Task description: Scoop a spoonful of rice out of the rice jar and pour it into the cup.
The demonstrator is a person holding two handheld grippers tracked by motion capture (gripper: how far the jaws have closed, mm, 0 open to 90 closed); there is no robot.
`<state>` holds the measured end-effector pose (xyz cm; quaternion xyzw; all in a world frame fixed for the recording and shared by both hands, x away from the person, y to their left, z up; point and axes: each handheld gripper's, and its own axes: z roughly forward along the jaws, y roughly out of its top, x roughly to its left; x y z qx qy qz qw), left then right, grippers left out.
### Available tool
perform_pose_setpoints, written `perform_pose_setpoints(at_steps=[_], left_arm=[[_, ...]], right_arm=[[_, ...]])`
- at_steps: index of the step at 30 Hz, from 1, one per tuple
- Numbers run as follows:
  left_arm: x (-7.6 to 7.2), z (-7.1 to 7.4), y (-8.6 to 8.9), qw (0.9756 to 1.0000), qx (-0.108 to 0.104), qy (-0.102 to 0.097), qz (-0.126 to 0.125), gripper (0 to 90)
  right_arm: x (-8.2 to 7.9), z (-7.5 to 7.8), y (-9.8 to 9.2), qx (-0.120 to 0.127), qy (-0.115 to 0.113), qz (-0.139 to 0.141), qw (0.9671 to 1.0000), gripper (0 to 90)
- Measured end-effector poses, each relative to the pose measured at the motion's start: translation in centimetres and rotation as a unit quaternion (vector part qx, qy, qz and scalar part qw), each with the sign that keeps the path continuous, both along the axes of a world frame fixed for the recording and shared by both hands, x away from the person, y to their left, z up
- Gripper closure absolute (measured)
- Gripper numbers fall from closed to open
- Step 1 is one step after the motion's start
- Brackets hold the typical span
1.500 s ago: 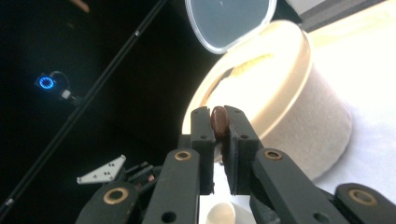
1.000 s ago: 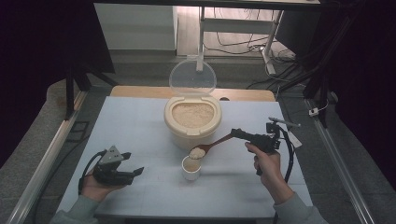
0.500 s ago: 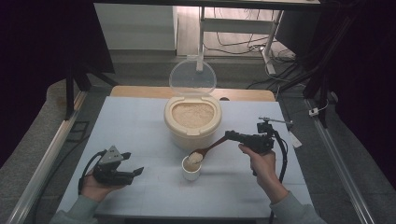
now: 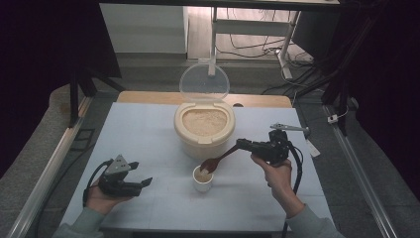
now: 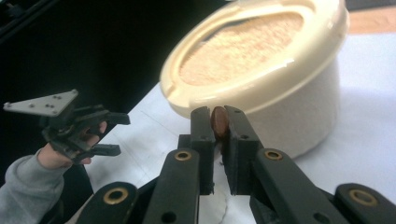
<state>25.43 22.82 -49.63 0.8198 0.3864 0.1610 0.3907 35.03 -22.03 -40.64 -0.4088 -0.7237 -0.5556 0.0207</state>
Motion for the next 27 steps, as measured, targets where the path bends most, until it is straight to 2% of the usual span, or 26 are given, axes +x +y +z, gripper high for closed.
perform_pose_setpoints(at_steps=[3, 5, 9, 17, 23, 27], left_arm=[[0.0, 0.0, 0.0, 1.0000, 0.000, 0.000, 0.001, 23.4], [0.0, 0.0, 0.0, 1.0000, 0.001, 0.000, 0.001, 23.4], [0.1, 0.0, 0.0, 1.0000, 0.001, 0.001, 0.001, 23.4], [0.1, 0.0, 0.1, 1.0000, 0.002, 0.000, 0.001, 23.4], [0.1, -0.1, 0.0, 1.0000, 0.001, 0.001, 0.000, 23.4], [0.1, -0.1, 0.0, 1.0000, 0.002, 0.002, 0.000, 23.4]], right_arm=[[-0.3, 0.3, 0.0, -0.001, -0.023, 0.009, 0.9997, 83.7], [-0.7, 0.7, 0.2, -0.017, -0.047, 0.015, 0.9987, 83.7], [-1.1, 1.2, 0.6, -0.029, -0.066, 0.024, 0.9971, 83.7], [-1.0, 1.1, 0.4, -0.017, -0.060, 0.024, 0.9978, 83.7], [-0.8, 1.1, -0.6, 0.006, -0.049, 0.017, 0.9986, 83.7], [-0.9, 1.6, -1.6, 0.015, -0.052, 0.016, 0.9984, 83.7]])
